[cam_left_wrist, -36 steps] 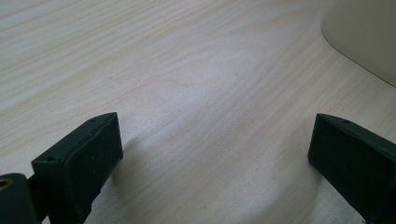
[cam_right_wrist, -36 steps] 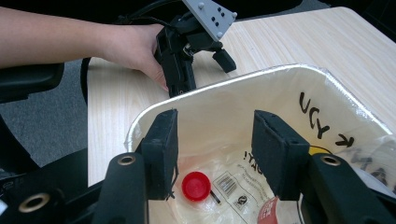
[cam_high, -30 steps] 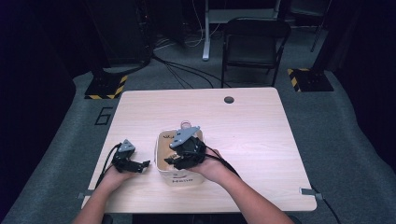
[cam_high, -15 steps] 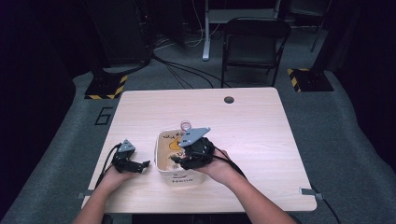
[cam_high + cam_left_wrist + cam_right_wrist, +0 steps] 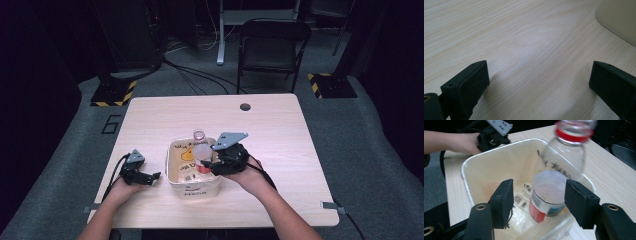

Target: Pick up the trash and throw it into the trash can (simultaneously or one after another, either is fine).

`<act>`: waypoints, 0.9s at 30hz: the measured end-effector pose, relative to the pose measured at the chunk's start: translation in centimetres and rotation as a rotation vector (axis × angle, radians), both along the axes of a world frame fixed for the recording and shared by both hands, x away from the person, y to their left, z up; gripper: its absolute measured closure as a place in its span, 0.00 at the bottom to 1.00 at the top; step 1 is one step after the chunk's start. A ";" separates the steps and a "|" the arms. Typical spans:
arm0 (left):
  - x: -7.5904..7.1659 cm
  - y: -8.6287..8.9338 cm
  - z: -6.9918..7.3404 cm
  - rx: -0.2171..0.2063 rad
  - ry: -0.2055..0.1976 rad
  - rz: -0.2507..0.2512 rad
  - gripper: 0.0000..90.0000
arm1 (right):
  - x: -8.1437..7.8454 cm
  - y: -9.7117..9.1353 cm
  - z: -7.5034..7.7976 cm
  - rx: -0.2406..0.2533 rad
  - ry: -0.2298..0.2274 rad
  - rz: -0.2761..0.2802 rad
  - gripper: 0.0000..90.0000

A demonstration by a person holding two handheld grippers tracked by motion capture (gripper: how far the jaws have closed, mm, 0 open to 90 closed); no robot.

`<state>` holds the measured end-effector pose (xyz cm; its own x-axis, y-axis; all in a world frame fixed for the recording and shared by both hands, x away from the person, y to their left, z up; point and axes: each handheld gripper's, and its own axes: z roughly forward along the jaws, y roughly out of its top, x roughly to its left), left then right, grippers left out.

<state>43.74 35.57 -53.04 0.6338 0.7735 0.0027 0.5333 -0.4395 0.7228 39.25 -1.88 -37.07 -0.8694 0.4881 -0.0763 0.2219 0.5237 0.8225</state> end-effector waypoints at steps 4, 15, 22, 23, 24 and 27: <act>0.0 0.0 0.0 0.000 0.000 0.000 0.03 | 0.4 -1.3 -0.1 0.033 0.013 -0.043 0.41; 0.0 0.0 0.0 -0.003 0.001 0.002 0.03 | 1.0 -4.3 -0.9 0.041 0.020 -0.132 0.41; 0.0 0.0 0.0 -0.003 0.000 0.002 0.03 | 1.3 -6.1 -2.1 0.048 0.025 -0.190 0.40; 0.0 0.0 0.0 0.000 -0.001 0.000 0.03 | 1.4 -6.3 -2.3 0.044 0.024 -0.198 0.40; 0.0 0.0 0.0 -0.005 0.002 0.003 0.03 | 1.4 -6.7 -2.7 0.038 0.023 -0.212 0.40; 0.0 0.0 0.0 -0.002 0.001 0.002 0.03 | 1.4 -7.3 -3.3 0.034 0.022 -0.225 0.41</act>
